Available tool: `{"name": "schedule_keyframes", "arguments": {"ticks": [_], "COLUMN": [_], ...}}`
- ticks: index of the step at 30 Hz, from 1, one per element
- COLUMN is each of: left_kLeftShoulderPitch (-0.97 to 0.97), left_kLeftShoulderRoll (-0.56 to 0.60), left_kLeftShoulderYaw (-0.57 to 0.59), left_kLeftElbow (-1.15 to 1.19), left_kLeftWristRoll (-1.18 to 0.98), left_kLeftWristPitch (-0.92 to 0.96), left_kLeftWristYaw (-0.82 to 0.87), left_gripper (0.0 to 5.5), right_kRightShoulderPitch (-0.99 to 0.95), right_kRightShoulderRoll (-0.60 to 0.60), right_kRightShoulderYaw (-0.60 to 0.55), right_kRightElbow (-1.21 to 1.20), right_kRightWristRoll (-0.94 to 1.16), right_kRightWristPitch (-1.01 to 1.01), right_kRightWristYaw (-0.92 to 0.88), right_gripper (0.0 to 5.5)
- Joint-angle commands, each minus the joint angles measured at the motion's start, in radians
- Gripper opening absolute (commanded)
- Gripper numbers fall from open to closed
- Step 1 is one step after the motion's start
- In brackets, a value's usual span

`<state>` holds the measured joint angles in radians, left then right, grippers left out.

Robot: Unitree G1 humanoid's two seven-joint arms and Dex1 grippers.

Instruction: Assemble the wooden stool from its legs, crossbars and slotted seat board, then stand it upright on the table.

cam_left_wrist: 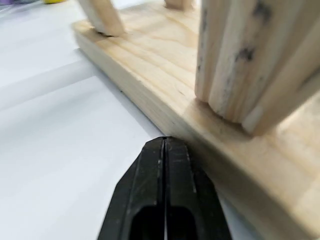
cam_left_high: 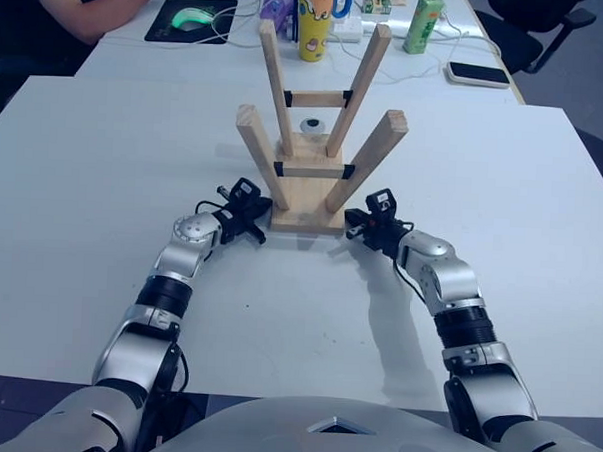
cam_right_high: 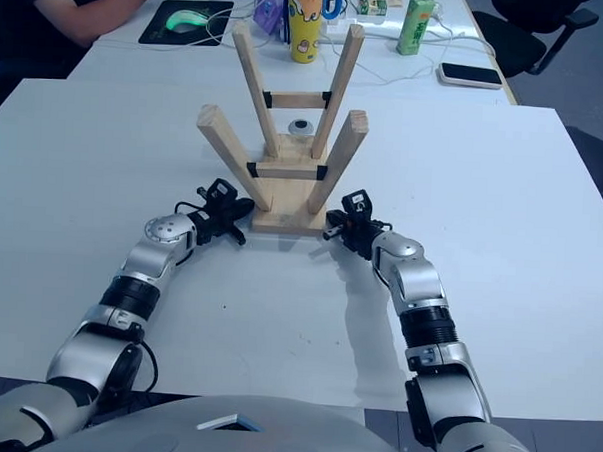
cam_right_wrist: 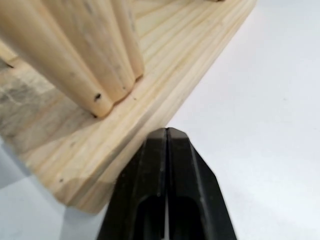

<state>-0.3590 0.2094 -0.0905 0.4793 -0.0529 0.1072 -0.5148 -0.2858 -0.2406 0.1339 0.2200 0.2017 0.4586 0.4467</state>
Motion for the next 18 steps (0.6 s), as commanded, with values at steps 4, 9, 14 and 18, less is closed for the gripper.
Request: {"name": "schedule_keyframes", "arguments": {"ticks": [4, 9, 14, 18], "left_kLeftShoulderPitch": [0.285, 0.315, 0.247, 0.238], "left_kLeftShoulderRoll": [-0.090, -0.118, -0.109, -0.106], "left_kLeftShoulderYaw": [0.140, 0.150, 0.152, 0.133], "left_kLeftElbow": [-0.588, -0.895, -0.986, -0.994], "left_kLeftWristRoll": [-0.020, 0.004, 0.046, 0.049], "left_kLeftWristPitch": [0.066, 0.113, 0.159, 0.187], "left_kLeftWristYaw": [0.297, 0.403, 0.462, 0.456], "left_gripper": [0.00, 0.00, 0.00, 0.00], "right_kRightShoulderPitch": [0.133, 0.160, 0.105, 0.091], "right_kRightShoulderRoll": [0.068, 0.127, 0.156, 0.170], "right_kRightShoulderYaw": [-0.166, -0.242, -0.253, -0.248], "right_kRightElbow": [-0.215, -0.489, -0.630, -0.676], "right_kRightWristRoll": [-0.047, -0.027, -0.038, -0.023], "right_kRightWristPitch": [-0.190, -0.218, -0.111, -0.066], "right_kRightWristYaw": [-0.250, -0.360, -0.457, -0.478], "right_gripper": [0.01, 0.01, 0.01, 0.01]}}
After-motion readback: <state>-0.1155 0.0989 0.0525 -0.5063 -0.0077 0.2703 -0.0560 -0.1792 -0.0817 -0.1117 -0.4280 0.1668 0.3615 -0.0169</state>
